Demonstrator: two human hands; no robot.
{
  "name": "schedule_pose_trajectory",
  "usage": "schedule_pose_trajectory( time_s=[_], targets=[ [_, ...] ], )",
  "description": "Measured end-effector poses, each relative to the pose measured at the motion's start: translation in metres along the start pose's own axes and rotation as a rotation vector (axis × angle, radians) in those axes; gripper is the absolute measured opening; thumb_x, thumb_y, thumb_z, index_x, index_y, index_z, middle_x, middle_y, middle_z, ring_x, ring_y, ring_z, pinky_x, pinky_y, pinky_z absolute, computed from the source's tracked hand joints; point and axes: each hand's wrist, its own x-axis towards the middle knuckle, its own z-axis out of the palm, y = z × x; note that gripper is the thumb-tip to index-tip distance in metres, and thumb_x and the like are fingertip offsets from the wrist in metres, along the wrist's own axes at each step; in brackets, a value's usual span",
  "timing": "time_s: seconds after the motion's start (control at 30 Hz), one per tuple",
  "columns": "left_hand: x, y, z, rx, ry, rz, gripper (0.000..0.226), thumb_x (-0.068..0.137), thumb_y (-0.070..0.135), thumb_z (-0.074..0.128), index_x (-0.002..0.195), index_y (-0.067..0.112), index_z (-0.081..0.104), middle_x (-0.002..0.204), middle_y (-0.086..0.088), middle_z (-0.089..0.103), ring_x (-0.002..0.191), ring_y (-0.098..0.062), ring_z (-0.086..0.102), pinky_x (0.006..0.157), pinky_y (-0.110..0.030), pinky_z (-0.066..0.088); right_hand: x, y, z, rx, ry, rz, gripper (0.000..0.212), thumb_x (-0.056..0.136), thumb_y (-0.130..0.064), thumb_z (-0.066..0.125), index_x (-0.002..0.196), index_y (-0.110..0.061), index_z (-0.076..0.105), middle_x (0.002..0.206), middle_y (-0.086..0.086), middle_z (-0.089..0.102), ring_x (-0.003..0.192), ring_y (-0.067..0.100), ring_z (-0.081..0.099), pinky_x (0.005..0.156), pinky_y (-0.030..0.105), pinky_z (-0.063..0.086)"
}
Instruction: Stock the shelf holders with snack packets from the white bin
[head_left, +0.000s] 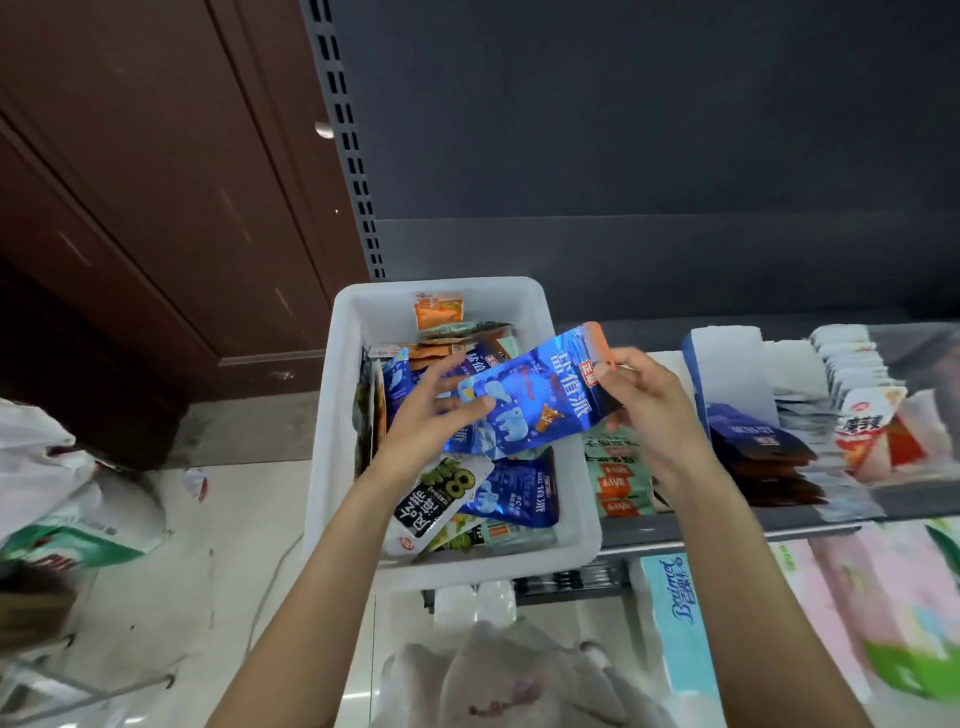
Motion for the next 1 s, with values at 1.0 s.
schedule_pose_trajectory(
  time_s=[1.0],
  targets=[
    [0.093,0.011,0.254,1.138,-0.079,0.721,0.027,0.084,0.033,0.067,0.106,0.016,0.071,0.115,0.0,0.063,0.112,-0.023,0.05,0.093,-0.038,0.036,-0.024,0.053,-0.227,-0.699,0.479,-0.262,0.016,0.093,-0.02,0.057,0.108,-0.016,0.055,0.098,0.003,0.071,0.08,0.02,0.068,0.063,0.028,0.052]
  ],
)
